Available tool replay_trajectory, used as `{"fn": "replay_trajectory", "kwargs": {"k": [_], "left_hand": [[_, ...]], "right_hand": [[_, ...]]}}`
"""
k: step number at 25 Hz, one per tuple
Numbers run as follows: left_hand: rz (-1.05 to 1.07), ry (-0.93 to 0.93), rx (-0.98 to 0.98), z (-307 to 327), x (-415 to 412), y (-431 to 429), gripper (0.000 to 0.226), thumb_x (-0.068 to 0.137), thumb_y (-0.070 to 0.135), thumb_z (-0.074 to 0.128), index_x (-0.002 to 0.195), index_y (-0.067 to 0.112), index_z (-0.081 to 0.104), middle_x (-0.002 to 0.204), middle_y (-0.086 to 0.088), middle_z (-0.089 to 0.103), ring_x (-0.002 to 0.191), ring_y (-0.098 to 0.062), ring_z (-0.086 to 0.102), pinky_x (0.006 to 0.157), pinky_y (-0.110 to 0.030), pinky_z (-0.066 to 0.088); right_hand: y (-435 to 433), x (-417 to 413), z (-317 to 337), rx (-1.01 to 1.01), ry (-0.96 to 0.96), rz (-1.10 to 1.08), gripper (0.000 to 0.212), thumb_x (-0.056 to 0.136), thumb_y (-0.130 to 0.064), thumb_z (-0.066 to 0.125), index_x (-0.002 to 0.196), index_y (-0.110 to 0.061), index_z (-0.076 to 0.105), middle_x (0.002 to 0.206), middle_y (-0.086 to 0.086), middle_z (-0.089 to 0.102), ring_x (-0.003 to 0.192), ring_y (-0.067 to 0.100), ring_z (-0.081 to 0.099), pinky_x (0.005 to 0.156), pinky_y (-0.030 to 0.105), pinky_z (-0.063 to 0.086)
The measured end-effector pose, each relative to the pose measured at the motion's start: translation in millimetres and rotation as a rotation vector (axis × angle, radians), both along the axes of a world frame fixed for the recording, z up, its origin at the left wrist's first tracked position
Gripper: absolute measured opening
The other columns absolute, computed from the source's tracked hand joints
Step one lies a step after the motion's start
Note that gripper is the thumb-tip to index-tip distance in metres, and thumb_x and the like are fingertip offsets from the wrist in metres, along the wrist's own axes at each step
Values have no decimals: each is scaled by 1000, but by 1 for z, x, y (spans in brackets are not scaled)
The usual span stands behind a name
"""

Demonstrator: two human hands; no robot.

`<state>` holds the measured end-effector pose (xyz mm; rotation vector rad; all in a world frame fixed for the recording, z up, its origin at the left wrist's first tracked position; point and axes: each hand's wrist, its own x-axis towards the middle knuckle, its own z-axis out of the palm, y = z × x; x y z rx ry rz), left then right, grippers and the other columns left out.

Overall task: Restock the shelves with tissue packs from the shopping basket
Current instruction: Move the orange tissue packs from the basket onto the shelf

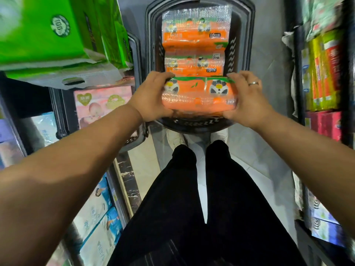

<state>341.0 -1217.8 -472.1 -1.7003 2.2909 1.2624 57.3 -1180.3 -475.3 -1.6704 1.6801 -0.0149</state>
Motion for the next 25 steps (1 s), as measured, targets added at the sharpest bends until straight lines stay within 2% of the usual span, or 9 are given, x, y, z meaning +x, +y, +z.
{"fn": "replay_trajectory", "kwargs": {"k": [2, 4, 7, 9, 12, 16, 20, 22, 25], "left_hand": [[31, -3, 0, 21, -1, -9, 96, 60, 28, 87, 141, 14, 38, 127, -14, 44, 116, -27, 47, 100, -34, 39], [78, 7, 14, 40, -3, -17, 96, 59, 33, 87, 141, 16, 40, 128, -12, 46, 115, -25, 48, 99, -31, 38], [166, 75, 105, 67, -6, -24, 89, 59, 35, 86, 136, 20, 44, 128, -2, 49, 111, -15, 47, 95, -27, 40], [208, 113, 207, 81, -2, -26, 83, 63, 28, 88, 134, 22, 46, 131, 0, 49, 114, -13, 44, 92, -26, 37], [247, 169, 329, 102, 7, -26, 89, 51, 37, 86, 130, 25, 49, 128, -1, 53, 112, -18, 53, 92, -32, 45], [362, 326, 535, 130, 18, -26, 73, 61, 5, 85, 125, 18, 54, 107, -2, 64, 97, -20, 64, 78, -31, 57], [513, 404, 556, 146, 29, -16, 68, 62, 9, 81, 122, 26, 52, 106, -2, 65, 92, -18, 66, 75, -35, 57], [643, 464, 512, 155, 33, -3, 72, 69, 6, 81, 130, 19, 46, 113, -6, 61, 97, -21, 65, 74, -29, 57], [849, 550, 362, 169, 33, 23, 72, 76, 4, 76, 137, 9, 39, 110, -6, 62, 90, -14, 66, 68, -22, 55]], "right_hand": [[4, -3, 12, -48, -91, -164, 101, 63, -30, 86, 145, -19, 28, 146, 11, 27, 133, 28, 33, 106, 40, 38], [8, -5, 24, -15, -281, -406, 113, 60, -33, 89, 148, -24, 18, 144, 3, 32, 129, 17, 42, 104, 33, 43], [15, -10, 44, 136, -514, -630, 116, 66, -17, 88, 150, -22, 10, 127, -16, 46, 112, -4, 54, 88, 15, 47], [17, -16, 53, 170, -585, -663, 110, 63, -14, 87, 148, -24, 16, 124, -16, 50, 109, -2, 57, 87, 20, 51], [17, -18, 68, 276, -667, -708, 101, 53, -22, 87, 141, -19, 37, 121, -5, 60, 111, 14, 61, 90, 33, 54], [18, -7, 97, 341, -791, -728, 114, 34, -47, 94, 135, -18, 49, 117, 1, 68, 105, 19, 67, 85, 36, 56], [13, 7, 123, 250, -806, -723, 85, 60, -38, 85, 135, -22, 48, 121, 1, 67, 108, 19, 65, 91, 43, 54], [10, 13, 134, 226, -790, -676, 75, 69, -37, 81, 135, -23, 48, 121, 0, 66, 108, 17, 65, 90, 40, 53], [1, 21, 157, 204, -789, -641, 57, 81, -27, 73, 133, -22, 48, 116, -2, 67, 100, 9, 66, 81, 29, 56]]}}
